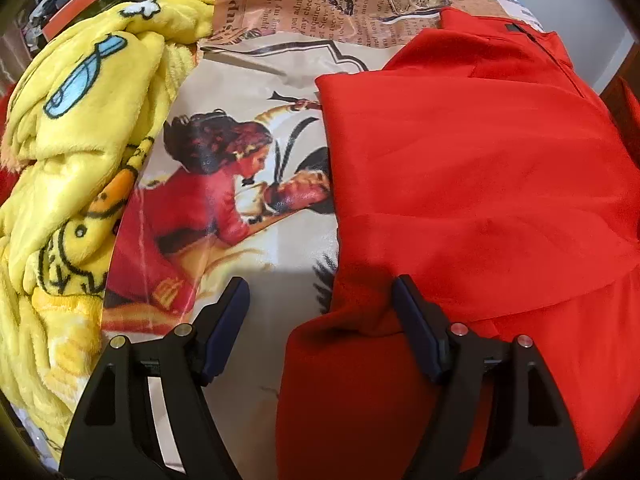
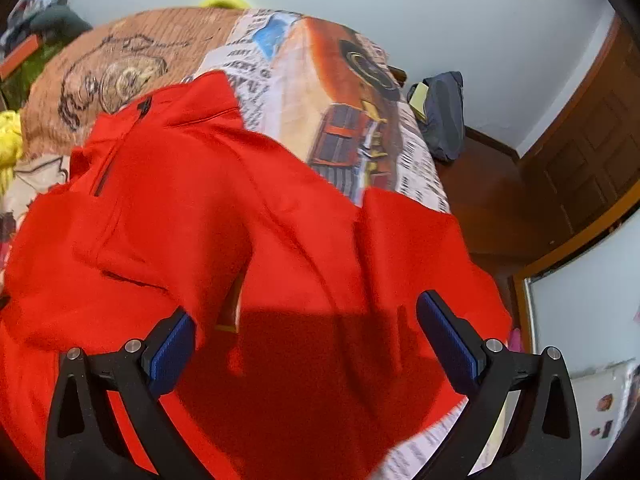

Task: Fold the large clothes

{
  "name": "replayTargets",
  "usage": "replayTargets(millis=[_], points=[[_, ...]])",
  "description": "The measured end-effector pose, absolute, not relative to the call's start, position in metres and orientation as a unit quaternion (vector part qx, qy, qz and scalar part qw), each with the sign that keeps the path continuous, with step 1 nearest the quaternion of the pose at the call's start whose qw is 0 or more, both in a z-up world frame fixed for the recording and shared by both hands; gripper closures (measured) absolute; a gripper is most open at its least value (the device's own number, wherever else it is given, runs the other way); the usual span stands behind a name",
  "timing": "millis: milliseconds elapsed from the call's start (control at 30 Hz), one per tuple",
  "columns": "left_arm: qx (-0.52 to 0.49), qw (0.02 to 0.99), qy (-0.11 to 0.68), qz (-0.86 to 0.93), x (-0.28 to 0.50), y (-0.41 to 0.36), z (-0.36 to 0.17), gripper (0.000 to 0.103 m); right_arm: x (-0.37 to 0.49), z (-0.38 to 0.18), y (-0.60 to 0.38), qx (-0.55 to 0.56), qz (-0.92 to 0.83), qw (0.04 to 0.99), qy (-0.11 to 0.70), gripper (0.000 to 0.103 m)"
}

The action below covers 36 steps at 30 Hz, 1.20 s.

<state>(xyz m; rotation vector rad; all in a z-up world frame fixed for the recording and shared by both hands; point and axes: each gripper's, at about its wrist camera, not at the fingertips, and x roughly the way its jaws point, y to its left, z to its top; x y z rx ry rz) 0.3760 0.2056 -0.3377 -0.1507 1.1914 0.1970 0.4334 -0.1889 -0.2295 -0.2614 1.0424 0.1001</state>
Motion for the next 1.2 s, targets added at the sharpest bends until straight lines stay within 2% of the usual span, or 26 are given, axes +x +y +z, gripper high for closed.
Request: replayTargets(millis=[233, 433, 600, 767, 1000, 1200], points=[[-0.074, 0.818, 0.561, 0.106, 0.374, 0.205, -0.339, 0.026, 0.429, -0.203, -0.227, -0.161, -0.039, 0.878, 0.449, 0.002], [-0.057, 0.815, 0.568, 0.100, 0.374, 0.200, -0.327, 0.027, 0.414, -0.186, -0.234, -0.075, 0.039, 0.881, 0.466, 0.000], [-0.047, 0.839, 0.535, 0.089, 0.367, 0.190, -0.293, 0.027, 0.398, -0.181, -0.200, -0.039, 0.090, 0.889, 0.447, 0.000], [-0.006, 0.853, 0.517, 0.072, 0.365, 0.166, -0.274, 0.027, 0.396, -0.203, -0.166, -0.047, 0.130, 0.877, 0.461, 0.000], [0.019, 0.856, 0.515, 0.045, 0.362, 0.138, -0.269, 0.027, 0.397, -0.264, -0.176, -0.056, 0.114, 0.835, 0.535, 0.000], [0.034, 0.856, 0.515, 0.027, 0.371, 0.115, -0.264, 0.027, 0.373, -0.252, -0.218, -0.027, 0.125, 0.836, 0.533, 0.000]])
